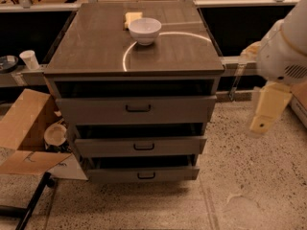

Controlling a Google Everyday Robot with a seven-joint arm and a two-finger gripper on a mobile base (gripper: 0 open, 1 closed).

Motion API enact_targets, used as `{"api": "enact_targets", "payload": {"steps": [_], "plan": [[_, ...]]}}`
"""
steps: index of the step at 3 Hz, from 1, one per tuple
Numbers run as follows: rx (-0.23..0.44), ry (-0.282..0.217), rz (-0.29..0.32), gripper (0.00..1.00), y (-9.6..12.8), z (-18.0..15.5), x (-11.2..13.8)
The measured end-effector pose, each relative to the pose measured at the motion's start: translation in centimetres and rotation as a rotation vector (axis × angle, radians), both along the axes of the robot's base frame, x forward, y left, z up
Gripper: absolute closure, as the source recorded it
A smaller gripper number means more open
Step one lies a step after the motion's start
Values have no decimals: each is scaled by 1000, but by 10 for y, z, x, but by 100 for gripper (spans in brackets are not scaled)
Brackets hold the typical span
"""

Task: Open top drawer

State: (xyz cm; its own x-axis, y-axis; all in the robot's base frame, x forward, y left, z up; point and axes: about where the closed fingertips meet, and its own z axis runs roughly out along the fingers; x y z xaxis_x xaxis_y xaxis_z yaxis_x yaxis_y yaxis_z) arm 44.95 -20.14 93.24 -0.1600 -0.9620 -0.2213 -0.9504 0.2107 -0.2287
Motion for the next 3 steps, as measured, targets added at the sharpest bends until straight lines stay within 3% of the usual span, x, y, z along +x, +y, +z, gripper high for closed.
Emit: {"api": "enact_targets", "payload": {"steps": [1,2,3], "plan": [[61,88,110,0,31,-105,24],[118,146,152,0,47,-170,41],[107,138,163,0,50,-170,47]]}}
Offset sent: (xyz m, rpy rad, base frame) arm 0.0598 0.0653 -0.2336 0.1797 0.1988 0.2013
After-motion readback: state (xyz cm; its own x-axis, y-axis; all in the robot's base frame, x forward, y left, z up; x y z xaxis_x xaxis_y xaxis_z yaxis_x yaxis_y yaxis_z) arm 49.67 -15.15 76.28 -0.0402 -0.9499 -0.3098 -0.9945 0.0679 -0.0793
